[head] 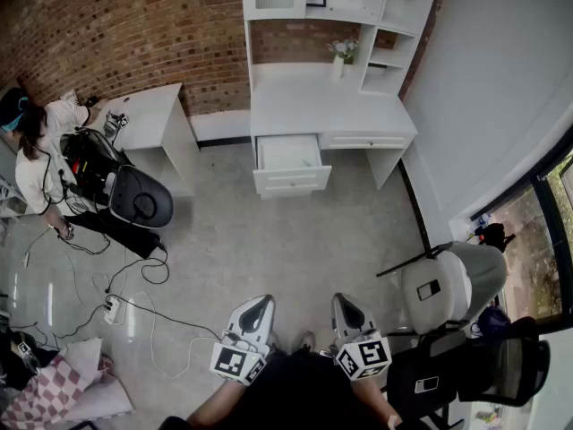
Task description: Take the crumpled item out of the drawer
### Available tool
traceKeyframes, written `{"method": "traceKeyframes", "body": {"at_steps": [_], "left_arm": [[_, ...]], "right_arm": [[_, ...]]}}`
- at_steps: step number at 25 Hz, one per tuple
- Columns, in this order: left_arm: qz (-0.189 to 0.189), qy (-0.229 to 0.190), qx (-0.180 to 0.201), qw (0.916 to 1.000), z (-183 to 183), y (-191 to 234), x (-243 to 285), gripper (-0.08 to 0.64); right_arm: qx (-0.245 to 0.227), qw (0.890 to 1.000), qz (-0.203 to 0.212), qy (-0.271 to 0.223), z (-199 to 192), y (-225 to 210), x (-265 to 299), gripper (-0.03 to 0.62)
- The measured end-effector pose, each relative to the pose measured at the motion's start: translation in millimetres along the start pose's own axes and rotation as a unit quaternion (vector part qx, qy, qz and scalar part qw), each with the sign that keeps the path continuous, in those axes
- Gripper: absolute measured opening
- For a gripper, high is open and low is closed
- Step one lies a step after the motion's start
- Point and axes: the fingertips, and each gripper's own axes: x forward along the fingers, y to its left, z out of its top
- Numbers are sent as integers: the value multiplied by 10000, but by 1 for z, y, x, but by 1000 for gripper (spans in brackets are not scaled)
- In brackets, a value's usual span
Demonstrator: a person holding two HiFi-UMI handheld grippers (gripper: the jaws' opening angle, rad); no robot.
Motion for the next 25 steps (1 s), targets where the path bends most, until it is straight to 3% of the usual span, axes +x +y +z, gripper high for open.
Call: {"method": "traceKeyframes", "body": {"at_steps": [14, 25], "left_arm": [[-19, -17, -68, 10000, 3, 20, -13, 25], [-63, 34, -180, 9998, -5, 64, -22, 25]], "right_arm": [[-71, 9999, -78, 86, 0, 22, 10, 14], [91, 9997, -238, -55, -6, 47, 38, 14]]}}
